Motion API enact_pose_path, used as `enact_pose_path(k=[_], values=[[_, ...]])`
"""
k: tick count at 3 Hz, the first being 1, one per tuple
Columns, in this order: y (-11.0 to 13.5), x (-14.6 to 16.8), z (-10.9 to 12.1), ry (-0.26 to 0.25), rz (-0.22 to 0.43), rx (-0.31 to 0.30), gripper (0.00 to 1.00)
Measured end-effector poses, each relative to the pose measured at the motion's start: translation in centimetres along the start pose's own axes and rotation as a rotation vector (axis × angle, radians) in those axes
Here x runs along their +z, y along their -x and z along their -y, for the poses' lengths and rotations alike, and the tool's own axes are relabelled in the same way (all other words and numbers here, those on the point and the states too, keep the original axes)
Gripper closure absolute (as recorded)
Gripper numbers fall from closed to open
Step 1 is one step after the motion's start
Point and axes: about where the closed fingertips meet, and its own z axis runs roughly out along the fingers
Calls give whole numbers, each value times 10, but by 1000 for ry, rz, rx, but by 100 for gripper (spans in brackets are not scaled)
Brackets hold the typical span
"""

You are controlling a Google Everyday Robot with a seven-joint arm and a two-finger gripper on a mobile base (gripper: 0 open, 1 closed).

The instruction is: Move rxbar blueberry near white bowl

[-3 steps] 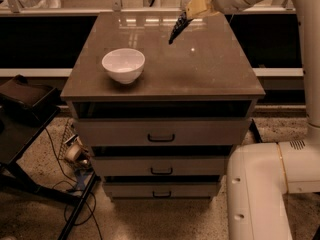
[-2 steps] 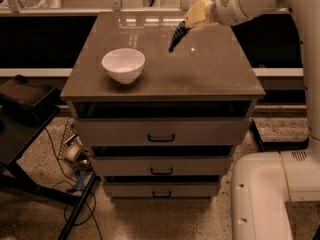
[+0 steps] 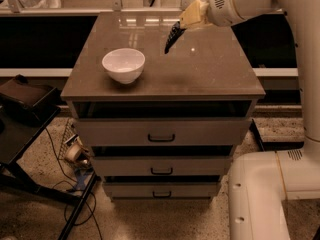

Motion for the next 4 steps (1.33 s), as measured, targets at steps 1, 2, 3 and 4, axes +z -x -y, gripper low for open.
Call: enact_pose_path(k=[1,2,3,4], values=[[0,3,0,2,-1,1,36],[0,6,0,4,-3,1,12],[0,9,0,6,-4,2,0],[0,9,0,6,-5,2,0]])
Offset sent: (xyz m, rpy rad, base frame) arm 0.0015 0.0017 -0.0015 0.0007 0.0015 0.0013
